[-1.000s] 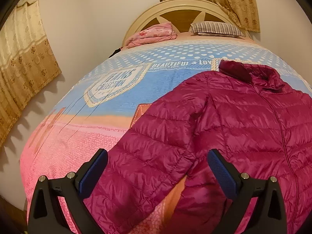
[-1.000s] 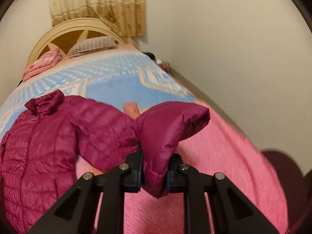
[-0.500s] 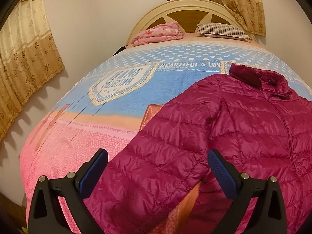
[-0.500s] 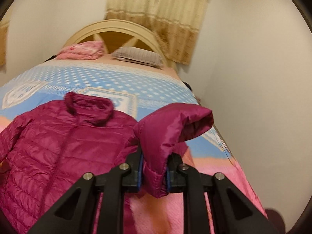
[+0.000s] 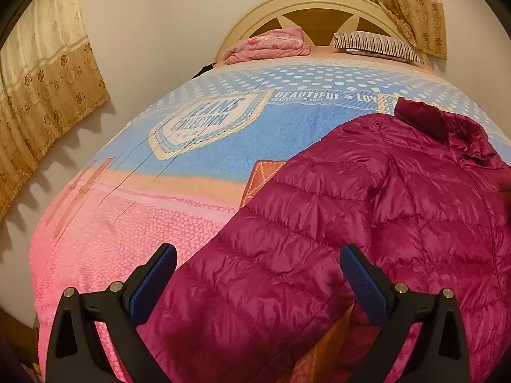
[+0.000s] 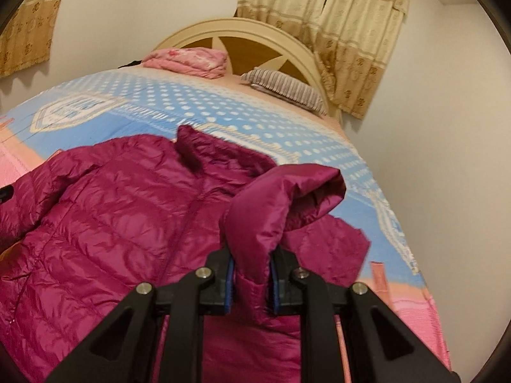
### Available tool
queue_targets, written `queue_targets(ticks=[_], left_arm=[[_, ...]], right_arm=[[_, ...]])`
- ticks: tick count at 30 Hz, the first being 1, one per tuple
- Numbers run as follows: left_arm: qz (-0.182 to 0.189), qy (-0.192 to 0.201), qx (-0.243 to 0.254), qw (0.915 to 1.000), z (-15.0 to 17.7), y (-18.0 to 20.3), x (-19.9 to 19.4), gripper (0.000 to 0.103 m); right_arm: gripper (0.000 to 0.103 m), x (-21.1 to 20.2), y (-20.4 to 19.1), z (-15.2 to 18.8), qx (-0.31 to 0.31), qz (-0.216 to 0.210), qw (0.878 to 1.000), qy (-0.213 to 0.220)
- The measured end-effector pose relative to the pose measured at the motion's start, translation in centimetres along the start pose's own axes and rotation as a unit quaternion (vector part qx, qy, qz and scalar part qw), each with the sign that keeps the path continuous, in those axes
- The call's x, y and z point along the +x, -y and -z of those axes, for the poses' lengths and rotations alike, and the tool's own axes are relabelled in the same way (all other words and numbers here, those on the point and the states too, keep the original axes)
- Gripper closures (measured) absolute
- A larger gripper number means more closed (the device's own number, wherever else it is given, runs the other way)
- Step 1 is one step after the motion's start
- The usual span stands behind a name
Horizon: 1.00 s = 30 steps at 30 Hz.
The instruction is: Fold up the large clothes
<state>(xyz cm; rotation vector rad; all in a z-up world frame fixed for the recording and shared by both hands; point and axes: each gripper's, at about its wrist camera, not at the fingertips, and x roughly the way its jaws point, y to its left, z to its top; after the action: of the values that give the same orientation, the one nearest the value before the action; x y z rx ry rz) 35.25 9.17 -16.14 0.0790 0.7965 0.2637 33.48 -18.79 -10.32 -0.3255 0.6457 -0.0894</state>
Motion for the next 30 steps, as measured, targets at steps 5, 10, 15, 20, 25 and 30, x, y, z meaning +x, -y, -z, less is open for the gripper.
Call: queue_targets(ticks=[5,10,15,20,25,30], left_arm=[[0.007,-0.006,0.003,1.0,-0.8,1.6,0.7,0.001],[0.04,-0.008,0.008,0.9991,-1.6,2.5,-0.3,0.001],[0.066,0.007,0.002,0.9978,-2.9,3.0,-2.4,0.001],[0.116,0.001,0.008,0.9933,-3.4,6.4,-3.9,0.001],[0.188,-0.037,0.026,0.9811,-3.2,12.0,-3.4,0.001],[0.199,-0.056,0.044,0.9773,-3.2,17.1,-1.8,0.003]], right_arm=[[0.084,1.6,-3.2,1.1,-0.006,-0.019,1.0,-0.013],[0.05,2.5,-5.0,2.3,0.004,-0.09,0.995,-0.036],[0.025,-1.0,-5.9,4.3,-0.033,-0.131,0.991,-0.013],[0.016,-3.6,-3.3,6.8,-0.04,-0.132,0.99,0.009],[0.015,-2.1,0.4,9.3,0.007,-0.085,0.996,-0.016],[0.015,-0.7,1.9,12.0,0.042,-0.075,0.996,-0.038]])
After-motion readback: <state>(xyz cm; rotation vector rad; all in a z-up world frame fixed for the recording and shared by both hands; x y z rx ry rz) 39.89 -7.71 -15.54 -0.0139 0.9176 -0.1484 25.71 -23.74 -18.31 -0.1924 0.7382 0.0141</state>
